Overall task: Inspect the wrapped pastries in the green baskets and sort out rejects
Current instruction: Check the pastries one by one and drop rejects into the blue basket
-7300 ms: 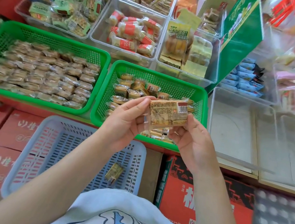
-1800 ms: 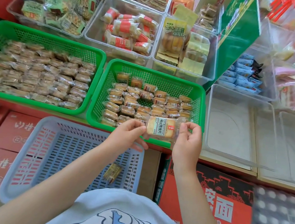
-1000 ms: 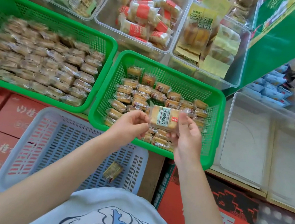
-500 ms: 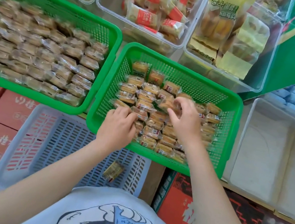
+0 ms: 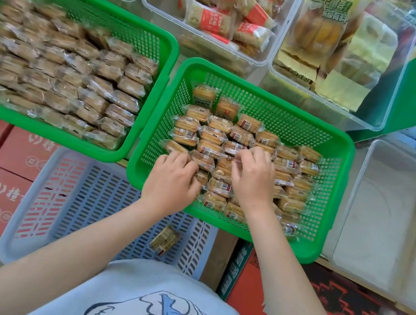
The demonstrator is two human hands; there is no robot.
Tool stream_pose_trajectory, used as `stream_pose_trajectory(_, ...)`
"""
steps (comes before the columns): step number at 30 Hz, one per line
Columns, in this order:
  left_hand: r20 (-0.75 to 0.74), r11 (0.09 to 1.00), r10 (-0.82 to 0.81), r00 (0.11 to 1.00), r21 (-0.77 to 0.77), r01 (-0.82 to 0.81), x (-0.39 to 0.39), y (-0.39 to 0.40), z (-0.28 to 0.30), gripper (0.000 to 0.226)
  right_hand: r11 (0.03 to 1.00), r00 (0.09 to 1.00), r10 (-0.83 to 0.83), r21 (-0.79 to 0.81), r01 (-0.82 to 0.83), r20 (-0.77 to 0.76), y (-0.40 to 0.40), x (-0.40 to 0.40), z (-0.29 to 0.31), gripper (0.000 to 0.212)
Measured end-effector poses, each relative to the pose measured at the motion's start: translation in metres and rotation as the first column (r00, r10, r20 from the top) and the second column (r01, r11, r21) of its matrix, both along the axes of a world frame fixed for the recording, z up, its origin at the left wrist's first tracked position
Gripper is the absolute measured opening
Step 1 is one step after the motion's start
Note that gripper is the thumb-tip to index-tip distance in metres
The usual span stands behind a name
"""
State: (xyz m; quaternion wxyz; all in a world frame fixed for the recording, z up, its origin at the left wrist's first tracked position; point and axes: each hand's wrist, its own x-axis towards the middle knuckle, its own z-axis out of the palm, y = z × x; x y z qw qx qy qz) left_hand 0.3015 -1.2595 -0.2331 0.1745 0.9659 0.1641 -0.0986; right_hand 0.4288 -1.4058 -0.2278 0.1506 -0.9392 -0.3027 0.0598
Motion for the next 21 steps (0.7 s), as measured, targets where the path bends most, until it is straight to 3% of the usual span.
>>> stream_pose_trajectory(4, 0.004, 1.000, 0.000, 1.000, -0.001, 0.000, 0.000, 0.000, 0.000, 0.038, 0.996, 0.990, 0.029, -0.083, -0.040, -0.136, -0.004, -0.008, -0.007, 0.016)
stream_pose_trajectory(8, 0.002, 1.000, -0.005, 1.000, 0.014, 0.005, -0.001, 0.000, -0.002, 0.035, 0.998, 0.993, -0.020, -0.062, 0.012, -0.117, 0.003, -0.010, -0.012, 0.025)
stream_pose_trajectory(16, 0.055, 1.000, -0.003, 0.998, 0.024, 0.001, -0.003, -0.001, -0.001, 0.040, 0.998, 0.999, -0.034, -0.049, 0.033, -0.022, 0.007, -0.007, -0.017, 0.012)
stream_pose_trajectory(21, 0.008, 0.978, -0.209, 0.978, -0.002, 0.209, 0.003, -0.001, 0.001, 0.066, 0.997, 0.998, -0.044, -0.067, 0.040, -0.051, 0.005, -0.009, -0.015, 0.010)
